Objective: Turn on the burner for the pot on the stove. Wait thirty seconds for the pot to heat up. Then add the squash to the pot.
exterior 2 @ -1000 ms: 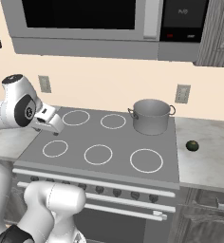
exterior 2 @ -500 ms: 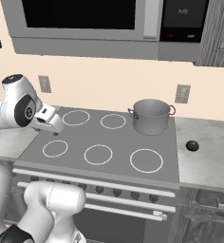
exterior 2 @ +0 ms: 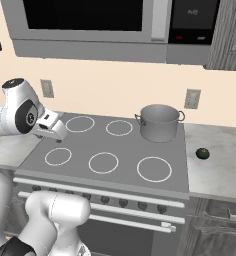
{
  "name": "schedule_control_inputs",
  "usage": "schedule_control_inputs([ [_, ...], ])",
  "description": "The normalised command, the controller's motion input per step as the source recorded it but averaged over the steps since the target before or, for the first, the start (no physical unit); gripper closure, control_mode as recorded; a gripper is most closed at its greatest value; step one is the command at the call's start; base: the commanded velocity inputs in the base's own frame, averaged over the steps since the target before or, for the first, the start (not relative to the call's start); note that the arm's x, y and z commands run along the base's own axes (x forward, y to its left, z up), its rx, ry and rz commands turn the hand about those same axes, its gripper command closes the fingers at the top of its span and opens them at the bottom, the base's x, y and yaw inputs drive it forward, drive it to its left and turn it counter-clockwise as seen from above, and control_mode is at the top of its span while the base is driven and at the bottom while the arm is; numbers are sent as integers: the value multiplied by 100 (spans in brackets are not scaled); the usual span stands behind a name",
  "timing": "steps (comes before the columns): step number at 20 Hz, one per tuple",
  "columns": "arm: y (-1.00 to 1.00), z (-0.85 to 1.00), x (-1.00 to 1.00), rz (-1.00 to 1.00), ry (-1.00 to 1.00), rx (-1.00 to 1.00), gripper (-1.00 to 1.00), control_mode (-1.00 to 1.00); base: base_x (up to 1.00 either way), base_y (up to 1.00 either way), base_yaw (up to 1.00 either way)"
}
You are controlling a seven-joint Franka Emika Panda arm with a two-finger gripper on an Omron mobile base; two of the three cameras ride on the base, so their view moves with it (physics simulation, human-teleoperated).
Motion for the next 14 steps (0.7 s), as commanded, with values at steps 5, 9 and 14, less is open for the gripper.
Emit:
schedule_control_inputs([
  [5, 0, 0, 0, 0, 0, 0, -100, -100, 0, 0, 0],
  [9, 0, 0, 0, 0, 0, 0, -100, -100, 0, 0, 0],
  [14, 0, 0, 0, 0, 0, 0, -100, -100, 0, 0, 0],
])
